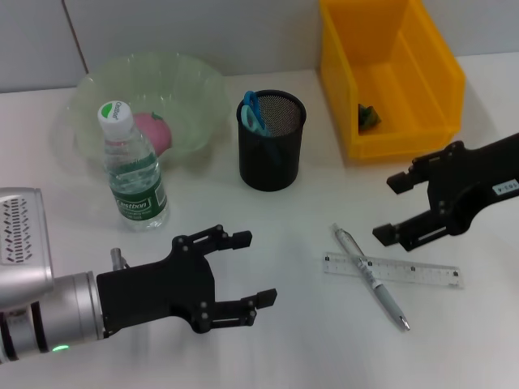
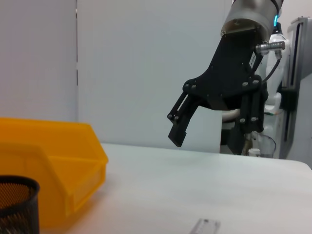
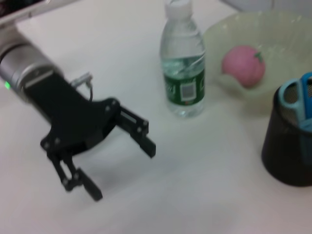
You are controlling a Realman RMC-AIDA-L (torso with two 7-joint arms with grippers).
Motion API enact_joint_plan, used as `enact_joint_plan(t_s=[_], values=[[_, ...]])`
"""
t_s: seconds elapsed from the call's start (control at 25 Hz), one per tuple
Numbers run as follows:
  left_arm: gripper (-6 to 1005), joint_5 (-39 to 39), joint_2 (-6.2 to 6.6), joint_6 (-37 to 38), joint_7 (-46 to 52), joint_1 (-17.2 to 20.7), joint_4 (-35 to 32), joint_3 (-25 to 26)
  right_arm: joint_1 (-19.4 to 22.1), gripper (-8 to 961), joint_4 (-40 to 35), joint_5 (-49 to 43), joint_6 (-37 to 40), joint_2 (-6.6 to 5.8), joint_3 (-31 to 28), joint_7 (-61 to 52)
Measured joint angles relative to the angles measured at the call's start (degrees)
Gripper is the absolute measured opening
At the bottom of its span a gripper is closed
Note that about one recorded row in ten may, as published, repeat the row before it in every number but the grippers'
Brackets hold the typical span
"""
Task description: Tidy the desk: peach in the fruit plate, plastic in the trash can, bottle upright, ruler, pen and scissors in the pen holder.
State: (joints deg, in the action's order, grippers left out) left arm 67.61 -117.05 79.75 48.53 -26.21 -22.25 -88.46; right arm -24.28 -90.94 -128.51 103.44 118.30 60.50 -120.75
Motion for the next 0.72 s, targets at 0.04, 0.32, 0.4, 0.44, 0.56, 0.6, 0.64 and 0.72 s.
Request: enact_joint_plan(t_s=[0.04,0.32,0.4,0.44,0.56,0.6,0.64,0.72], values=[[849,0.56,0.11,0.12,0.32,0.03,-0.02,0.19,-0.46,832,0.63,-0.7,0.26,0.0,0.13,0.71],[849,1.19,0.68,0.24,1.27,0.03,-0.08,0.42,-4.87,832,8.32,-6.95,-1.77,0.56,3.53,3.27],[849,1.2,0.83,0.24,1.42,0.02,-0.08,0.42,-5.72,833,9.76,-8.52,-3.24,0.57,5.35,3.15],[849,1.22,0.87,0.24,1.6,0.01,-0.09,0.41,-6.01,833,10.15,-9.31,-3.9,0.59,6.38,3.1],[849,1.29,0.95,0.19,1.83,-0.06,-0.08,0.4,-6.5,833,10.83,-10.96,-5.04,0.66,9.09,2.96],[849,1.29,0.95,0.09,1.83,-0.09,-0.08,0.4,-6.59,833,11.12,-11.17,-5.54,0.69,9.93,2.9],[849,1.3,0.95,-0.01,1.84,-0.11,-0.08,0.4,-6.64,833,11.43,-11.25,-6.04,0.71,10.62,2.88],[849,1.3,0.95,-0.11,1.84,-0.13,-0.08,0.4,-6.76,833,12.24,-11.34,-7.35,0.75,12.04,2.86]])
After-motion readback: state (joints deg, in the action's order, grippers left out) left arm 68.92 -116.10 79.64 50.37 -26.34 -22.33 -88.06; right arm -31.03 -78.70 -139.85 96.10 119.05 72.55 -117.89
